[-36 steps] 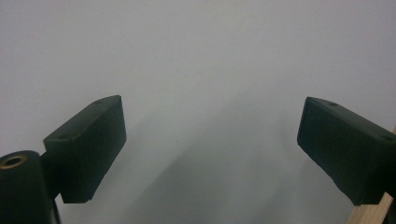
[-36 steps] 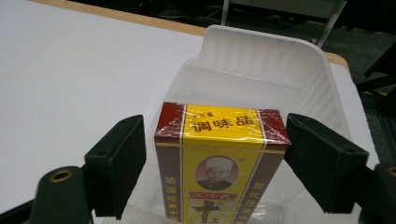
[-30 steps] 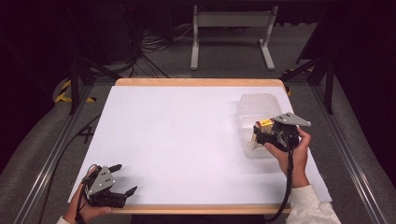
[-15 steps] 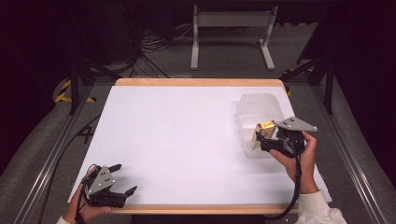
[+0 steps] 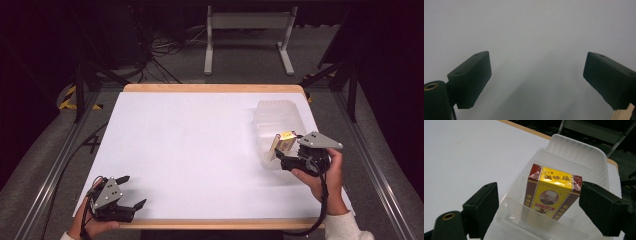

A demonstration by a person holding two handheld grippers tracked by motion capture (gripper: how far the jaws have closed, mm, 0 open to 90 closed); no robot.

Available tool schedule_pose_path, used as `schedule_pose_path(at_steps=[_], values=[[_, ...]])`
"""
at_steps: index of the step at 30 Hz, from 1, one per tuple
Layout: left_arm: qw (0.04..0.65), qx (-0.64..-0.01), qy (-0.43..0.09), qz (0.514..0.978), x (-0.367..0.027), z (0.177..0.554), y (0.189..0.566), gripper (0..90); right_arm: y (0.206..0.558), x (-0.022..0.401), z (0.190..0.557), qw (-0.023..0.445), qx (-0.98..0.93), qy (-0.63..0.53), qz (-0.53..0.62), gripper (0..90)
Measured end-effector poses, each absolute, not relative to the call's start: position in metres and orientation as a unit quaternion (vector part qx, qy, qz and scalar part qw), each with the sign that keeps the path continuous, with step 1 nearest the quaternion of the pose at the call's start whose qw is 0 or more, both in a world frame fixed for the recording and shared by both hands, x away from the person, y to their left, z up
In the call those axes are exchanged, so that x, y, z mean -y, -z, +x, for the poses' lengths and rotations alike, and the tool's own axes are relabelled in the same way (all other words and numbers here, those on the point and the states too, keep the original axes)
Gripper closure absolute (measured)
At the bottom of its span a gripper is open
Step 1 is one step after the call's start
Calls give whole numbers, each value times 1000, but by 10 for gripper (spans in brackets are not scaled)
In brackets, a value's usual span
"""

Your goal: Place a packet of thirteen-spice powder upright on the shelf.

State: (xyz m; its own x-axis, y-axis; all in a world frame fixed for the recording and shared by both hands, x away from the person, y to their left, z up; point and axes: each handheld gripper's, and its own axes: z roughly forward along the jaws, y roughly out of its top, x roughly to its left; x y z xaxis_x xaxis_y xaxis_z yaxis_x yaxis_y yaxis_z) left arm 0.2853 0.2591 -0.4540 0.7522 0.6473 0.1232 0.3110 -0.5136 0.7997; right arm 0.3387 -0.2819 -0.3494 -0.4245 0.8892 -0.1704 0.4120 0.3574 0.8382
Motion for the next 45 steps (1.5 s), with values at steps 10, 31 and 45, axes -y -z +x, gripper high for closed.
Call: schedule_pose_path(at_steps=[10,31,45], values=[[404,-282,-209,845,-260,285,454,88,352,279,328,322,-771,-366,409,155],[404,-283,-209,845,-260,285,453,88,379,292,303,336,-799,-324,380,138],[405,-284,-214,842,-261,285,452,88,409,310,292,355,-794,-308,386,116]])
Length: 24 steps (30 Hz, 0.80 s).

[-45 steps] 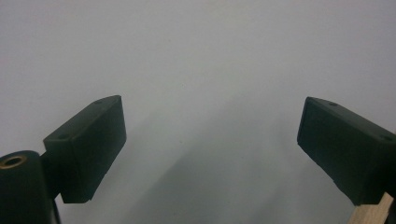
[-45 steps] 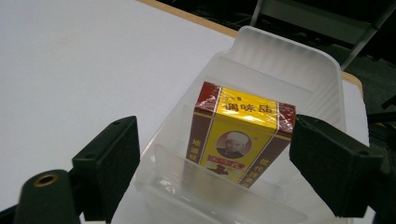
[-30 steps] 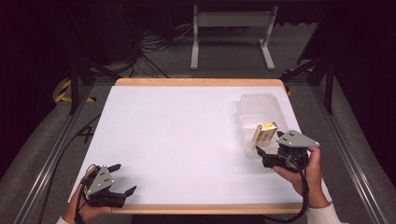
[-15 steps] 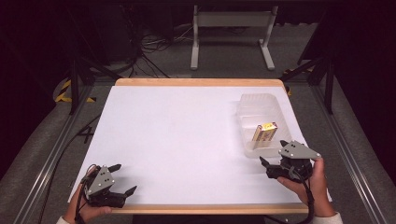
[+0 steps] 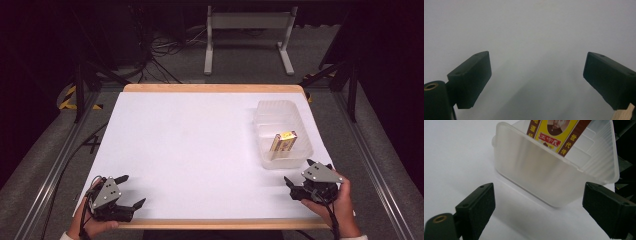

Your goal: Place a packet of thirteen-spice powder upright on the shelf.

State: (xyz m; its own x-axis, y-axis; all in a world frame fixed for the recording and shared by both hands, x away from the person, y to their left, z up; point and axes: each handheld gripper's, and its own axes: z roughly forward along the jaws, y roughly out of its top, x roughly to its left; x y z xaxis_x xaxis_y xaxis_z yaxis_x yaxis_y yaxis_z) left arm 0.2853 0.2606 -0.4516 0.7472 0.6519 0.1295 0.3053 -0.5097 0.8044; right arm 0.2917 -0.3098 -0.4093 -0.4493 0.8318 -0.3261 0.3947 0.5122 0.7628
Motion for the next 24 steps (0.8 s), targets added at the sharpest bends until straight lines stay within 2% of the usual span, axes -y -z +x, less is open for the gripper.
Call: schedule_pose_path(at_steps=[11,24], values=[[411,-295,-223,833,-263,285,450,85,436,327,280,337,-784,-321,411,111],[419,-312,-226,822,-268,286,450,68,436,332,280,332,-776,-323,429,103]])
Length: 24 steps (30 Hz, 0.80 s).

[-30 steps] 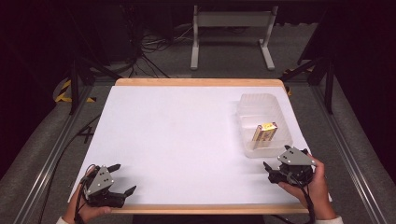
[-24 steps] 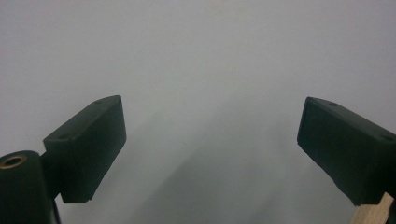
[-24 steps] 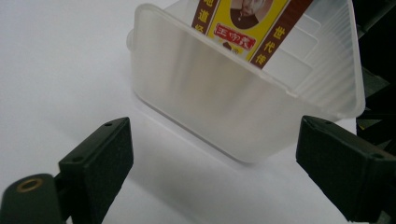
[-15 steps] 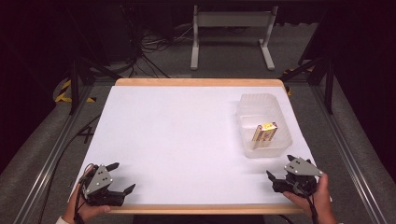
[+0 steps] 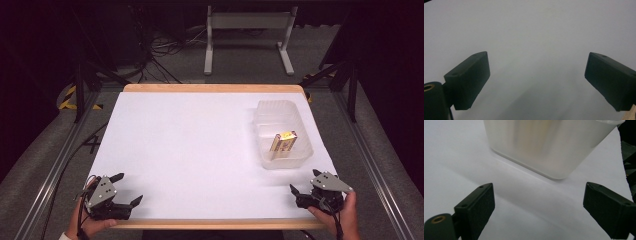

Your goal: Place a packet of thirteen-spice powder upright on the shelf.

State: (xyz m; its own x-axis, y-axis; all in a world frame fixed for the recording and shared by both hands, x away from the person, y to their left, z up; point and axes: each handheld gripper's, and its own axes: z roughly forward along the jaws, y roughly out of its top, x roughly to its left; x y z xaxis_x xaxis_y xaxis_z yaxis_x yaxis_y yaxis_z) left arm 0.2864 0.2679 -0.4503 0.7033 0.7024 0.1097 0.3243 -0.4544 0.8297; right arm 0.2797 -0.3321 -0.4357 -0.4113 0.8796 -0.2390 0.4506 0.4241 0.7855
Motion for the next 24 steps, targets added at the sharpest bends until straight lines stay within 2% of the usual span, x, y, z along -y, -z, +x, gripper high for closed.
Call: schedule_pose_path(at_steps=[14,24], values=[[415,-318,-227,822,-268,290,451,66,436,335,282,324,-774,-337,427,106],[422,-314,-227,820,-269,294,449,67,434,339,279,345,-753,-347,440,109]])
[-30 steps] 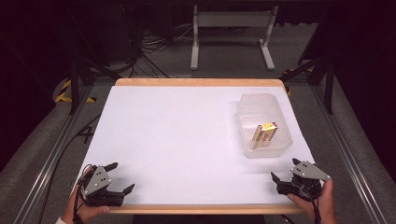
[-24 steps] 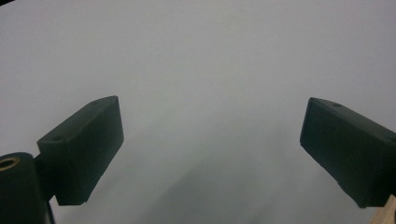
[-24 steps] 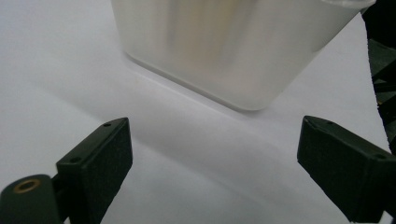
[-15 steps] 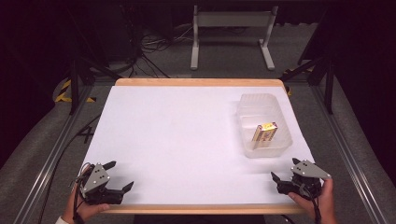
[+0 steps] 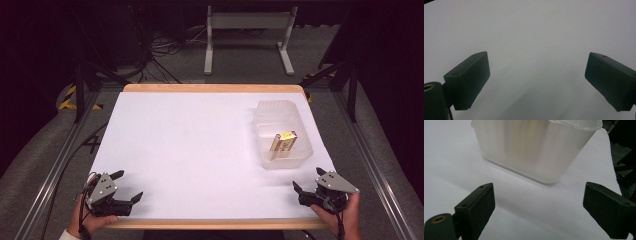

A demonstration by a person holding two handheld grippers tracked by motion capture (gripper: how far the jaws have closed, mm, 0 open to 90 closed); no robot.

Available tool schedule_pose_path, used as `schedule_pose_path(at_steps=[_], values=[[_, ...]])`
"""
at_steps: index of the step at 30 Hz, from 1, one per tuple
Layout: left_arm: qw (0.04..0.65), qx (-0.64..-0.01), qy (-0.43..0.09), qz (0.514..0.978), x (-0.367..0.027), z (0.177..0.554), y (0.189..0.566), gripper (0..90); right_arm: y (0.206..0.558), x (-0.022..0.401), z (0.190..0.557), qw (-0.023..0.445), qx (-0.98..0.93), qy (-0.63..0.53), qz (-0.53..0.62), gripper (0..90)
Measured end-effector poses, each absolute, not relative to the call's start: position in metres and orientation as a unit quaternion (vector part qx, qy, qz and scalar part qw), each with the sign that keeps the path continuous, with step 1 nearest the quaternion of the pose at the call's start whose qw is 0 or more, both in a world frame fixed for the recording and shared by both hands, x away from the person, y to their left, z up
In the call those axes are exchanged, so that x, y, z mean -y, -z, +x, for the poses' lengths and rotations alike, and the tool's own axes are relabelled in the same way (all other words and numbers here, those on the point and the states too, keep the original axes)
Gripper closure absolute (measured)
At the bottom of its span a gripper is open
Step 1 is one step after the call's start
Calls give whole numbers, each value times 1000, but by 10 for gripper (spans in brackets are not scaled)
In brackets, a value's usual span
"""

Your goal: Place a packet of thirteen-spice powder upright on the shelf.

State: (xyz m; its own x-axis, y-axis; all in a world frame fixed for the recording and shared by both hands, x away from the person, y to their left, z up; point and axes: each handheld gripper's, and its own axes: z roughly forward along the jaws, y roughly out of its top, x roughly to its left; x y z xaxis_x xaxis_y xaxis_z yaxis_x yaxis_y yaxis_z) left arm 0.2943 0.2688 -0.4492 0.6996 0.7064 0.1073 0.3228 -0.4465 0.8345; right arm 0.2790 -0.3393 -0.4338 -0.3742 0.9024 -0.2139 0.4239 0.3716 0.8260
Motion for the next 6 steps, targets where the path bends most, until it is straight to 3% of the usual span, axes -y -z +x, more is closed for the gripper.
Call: schedule_pose_path(at_steps=[6], values=[[427,-313,-221,819,-269,298,449,67,438,334,279,346,-773,-320,423,107]])
